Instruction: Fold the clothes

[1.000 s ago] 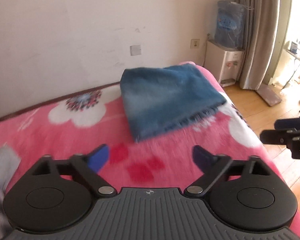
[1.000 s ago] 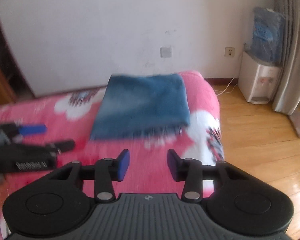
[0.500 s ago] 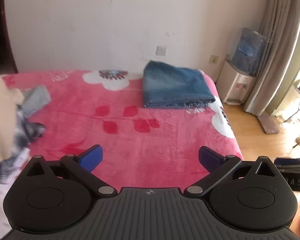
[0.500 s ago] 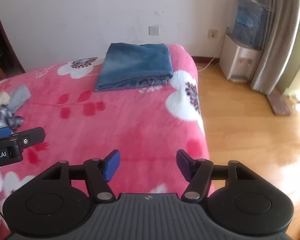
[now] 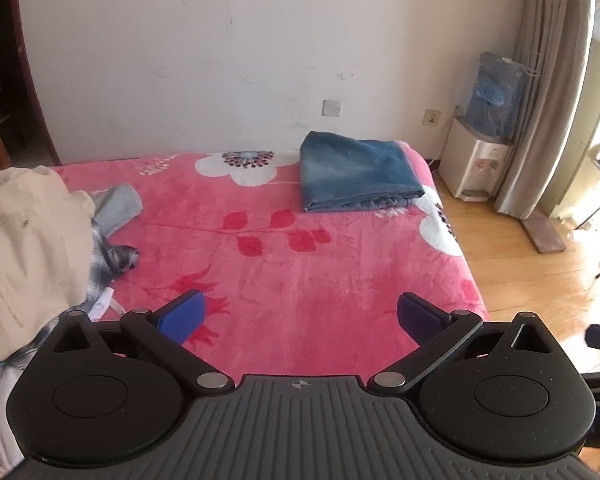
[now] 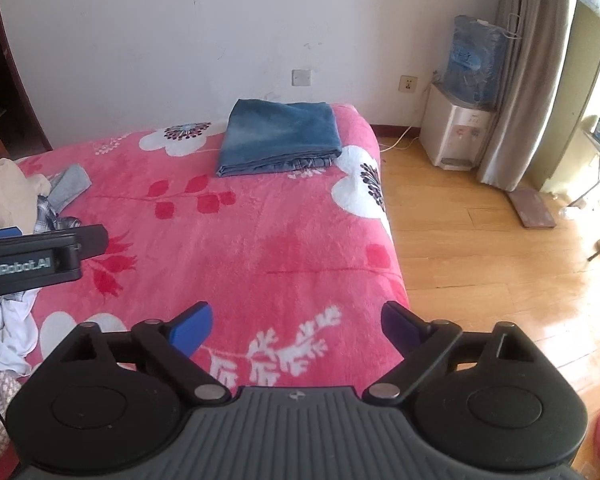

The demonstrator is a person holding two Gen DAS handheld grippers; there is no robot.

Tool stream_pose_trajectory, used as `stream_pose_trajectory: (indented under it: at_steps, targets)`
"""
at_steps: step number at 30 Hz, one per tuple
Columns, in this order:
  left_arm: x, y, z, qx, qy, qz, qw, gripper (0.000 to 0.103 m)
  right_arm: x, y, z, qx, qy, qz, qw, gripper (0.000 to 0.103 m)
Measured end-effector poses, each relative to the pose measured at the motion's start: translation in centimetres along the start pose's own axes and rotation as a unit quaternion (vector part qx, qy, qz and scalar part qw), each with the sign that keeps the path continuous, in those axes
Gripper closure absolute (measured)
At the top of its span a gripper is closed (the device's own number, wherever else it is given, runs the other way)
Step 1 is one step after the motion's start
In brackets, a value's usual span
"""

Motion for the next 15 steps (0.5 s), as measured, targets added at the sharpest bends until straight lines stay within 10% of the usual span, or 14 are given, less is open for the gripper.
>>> stream_pose_trajectory:
  at_steps: [15]
  targets:
    - [2.0, -0.2, -1.1, -0.01, -0.034, 0.01, 0.9993, 0.0, 2.4, -1.0, -0.9, 0.006, 0.029, 0.027, 0.999, 0.001]
Point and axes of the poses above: each gripper's, at about its wrist camera, not at the fingertips, and x roughly against the way its jaws point, z to its right, y to its underside, the point moved 10 cm from there along -x, roughly the way its jaws point, and after that the axes turned 6 degrees about z, right-handed, at the moved point
